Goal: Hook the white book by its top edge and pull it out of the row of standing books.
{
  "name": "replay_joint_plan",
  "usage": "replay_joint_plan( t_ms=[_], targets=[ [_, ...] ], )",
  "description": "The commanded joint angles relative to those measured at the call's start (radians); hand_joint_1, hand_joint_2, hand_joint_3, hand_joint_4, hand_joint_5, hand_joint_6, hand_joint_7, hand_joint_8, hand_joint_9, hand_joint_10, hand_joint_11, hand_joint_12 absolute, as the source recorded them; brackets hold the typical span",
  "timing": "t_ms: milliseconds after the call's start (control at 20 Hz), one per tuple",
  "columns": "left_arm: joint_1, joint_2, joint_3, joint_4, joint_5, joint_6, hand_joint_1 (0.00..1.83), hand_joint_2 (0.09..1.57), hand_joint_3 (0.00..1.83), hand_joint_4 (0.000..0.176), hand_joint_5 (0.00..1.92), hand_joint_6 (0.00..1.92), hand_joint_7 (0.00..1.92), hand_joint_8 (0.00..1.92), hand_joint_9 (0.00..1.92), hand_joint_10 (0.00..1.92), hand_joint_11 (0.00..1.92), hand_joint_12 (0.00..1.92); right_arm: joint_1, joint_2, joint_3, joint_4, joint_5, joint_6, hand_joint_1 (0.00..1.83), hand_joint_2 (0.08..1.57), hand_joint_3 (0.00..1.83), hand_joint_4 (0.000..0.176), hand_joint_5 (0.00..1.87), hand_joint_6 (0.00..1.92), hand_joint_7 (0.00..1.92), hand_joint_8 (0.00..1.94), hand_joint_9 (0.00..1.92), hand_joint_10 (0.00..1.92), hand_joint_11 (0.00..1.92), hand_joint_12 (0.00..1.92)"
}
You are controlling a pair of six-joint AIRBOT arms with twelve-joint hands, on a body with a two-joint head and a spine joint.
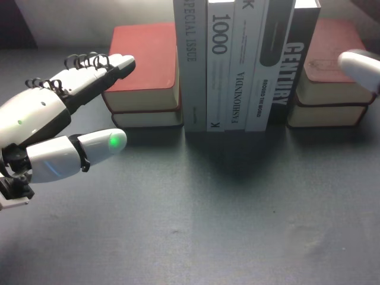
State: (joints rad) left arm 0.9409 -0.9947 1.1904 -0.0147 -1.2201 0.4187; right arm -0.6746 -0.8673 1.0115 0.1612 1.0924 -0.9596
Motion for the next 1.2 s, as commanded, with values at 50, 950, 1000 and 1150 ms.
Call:
replay_joint_plan(
  t_ms=[50, 950, 1000, 1150],
  targets=[
    [-0.008, 0.0, 0.007, -0.018, -0.126, -0.007, 0.13, 1.33, 0.0, 0.068, 0.0, 0.0, 0.0, 0.0, 0.0, 0.0, 0.0, 0.0, 0.049, -0.015, 0.022, -0.01, 0.066, -0.002, 0.28, 1.43, 0.0, 0.0, 0.18, 0.06, 0.0, 0.0, 0.0, 0.0, 0.0, 0.0],
    [0.005, -0.009, 0.012, -0.034, -0.135, -0.014, 0.0, 1.34, 0.0, 0.071, 0.0, 0.0, 0.0, 0.0, 0.0, 0.0, 0.0, 0.0, 0.166, -0.076, 0.051, -0.052, -0.054, -0.047, 0.4, 1.41, 0.0, 0.0, 0.54, 0.16, 0.04, 0.01, 0.0, 0.0, 0.0, 0.0],
    [0.008, -0.008, 0.011, -0.038, -0.14, -0.014, 0.0, 1.34, 0.0, 0.078, 0.0, 0.0, 0.0, 0.0, 0.0, 0.0, 0.0, 0.0, 0.158, -0.075, 0.043, -0.052, -0.053, -0.047, 0.39, 1.41, 0.0, 0.0, 0.55, 0.17, 0.03, 0.0, 0.0, 0.0, 0.0, 0.0],
    [0.018, 0.0, 0.004, -0.049, -0.153, -0.014, 0.03, 1.34, 0.0, 0.099, 0.0, 0.0, 0.0, 0.0, 0.0, 0.0, 0.0, 0.0, 0.117, -0.059, 0.009, -0.064, -0.022, -0.044, 0.25, 1.44, 0.0, 0.0, 0.44, 0.47, 0.03, 0.0, 0.0, 0.0, 0.0, 0.0]
  ],
)
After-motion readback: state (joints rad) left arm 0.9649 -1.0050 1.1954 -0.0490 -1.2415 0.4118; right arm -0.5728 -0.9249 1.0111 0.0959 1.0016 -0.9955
